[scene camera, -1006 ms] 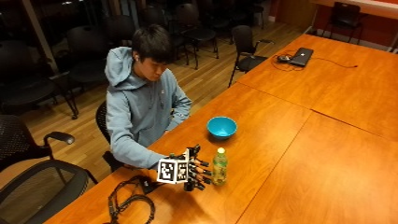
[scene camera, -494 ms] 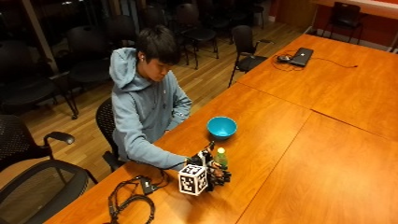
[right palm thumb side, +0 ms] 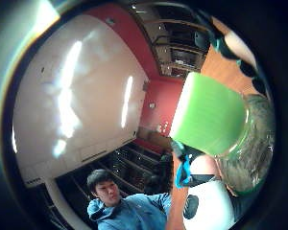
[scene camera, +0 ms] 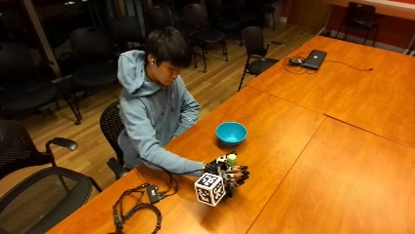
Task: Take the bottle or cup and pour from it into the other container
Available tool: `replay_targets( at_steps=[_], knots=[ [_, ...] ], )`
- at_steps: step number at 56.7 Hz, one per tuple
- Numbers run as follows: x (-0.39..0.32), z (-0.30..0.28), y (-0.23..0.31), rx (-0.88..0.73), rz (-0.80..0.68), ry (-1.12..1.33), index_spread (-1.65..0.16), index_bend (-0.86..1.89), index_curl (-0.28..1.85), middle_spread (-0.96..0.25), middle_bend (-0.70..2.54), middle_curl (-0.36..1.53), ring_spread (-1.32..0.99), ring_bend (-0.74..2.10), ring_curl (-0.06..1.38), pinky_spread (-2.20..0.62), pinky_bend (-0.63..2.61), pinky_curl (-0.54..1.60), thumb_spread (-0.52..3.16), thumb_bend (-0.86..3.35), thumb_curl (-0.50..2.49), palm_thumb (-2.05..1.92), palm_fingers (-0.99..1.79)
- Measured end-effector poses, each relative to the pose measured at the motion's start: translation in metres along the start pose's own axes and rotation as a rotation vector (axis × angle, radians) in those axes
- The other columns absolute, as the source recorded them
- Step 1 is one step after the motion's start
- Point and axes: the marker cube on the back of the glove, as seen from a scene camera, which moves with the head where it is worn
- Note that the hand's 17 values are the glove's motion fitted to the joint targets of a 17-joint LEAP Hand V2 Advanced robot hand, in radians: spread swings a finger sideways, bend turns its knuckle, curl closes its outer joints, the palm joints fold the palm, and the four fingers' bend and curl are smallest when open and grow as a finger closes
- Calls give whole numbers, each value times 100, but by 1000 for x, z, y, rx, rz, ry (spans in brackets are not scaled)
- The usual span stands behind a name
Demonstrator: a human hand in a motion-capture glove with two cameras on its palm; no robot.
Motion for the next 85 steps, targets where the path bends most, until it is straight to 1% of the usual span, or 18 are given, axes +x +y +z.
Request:
replay_targets(
  at_steps=[5, 8, 9, 18, 32, 42, 48, 60, 68, 72, 76, 82, 85],
  knots=[
    [-3, 3, -5, 8, 10, -31, -20, 24, 31, 3, 31, 38, 4, 50, 30, 17, 63, 23, 80, 5, 42, 93, 90],
    [-3, 6, -5, 12, 9, -36, -17, 24, 32, 3, 30, 39, 2, 48, 30, 13, 58, 23, 78, 4, 44, 96, 97],
    [-3, 8, -5, 13, 9, -36, -15, 25, 33, 2, 32, 40, 0, 48, 31, 10, 56, 23, 76, 4, 45, 98, 104],
    [-5, 16, -7, 45, 13, -41, -10, 19, 38, -1, 29, 42, -10, 51, 36, -6, 52, 26, 54, -2, 52, 102, 120],
    [-5, 23, -6, 65, 15, -23, -8, 20, 43, -3, 30, 46, -15, 51, 40, -16, 53, 31, 35, -4, 59, 102, 125],
    [-19, 34, 0, 6, 7, -6, -8, 20, 46, -3, 31, 47, -17, 51, 43, -18, 52, 33, 29, -4, 63, 101, 126],
    [-39, 45, 3, -51, -21, 29, -8, 20, 47, -3, 31, 48, -17, 50, 44, -18, 52, 34, 28, -4, 64, 101, 125],
    [-84, 90, 13, -249, -168, 326, -7, 20, 49, -4, 31, 50, -17, 50, 45, -18, 50, 36, 25, -4, 67, 101, 126],
    [-110, 130, 34, -479, -250, 596, -7, 19, 50, -3, 31, 50, -17, 51, 45, -18, 50, 37, 25, -4, 68, 101, 126],
    [-125, 151, 36, -515, -273, 700, -7, 19, 50, -3, 30, 50, -17, 51, 46, -18, 50, 37, 24, -4, 68, 100, 126],
    [-144, 143, 20, -556, -283, 853, -7, 20, 50, -3, 31, 51, -17, 50, 46, -18, 50, 37, 24, -4, 69, 100, 127],
    [-174, 121, 3, -663, -289, 1021, -7, 20, 51, -3, 31, 51, -17, 50, 46, -18, 49, 38, 23, -4, 69, 99, 127],
    [-171, 135, 10, -701, -312, 1153, -7, 20, 51, -3, 30, 51, -17, 50, 46, -18, 49, 38, 23, -4, 69, 99, 127]
  ],
)
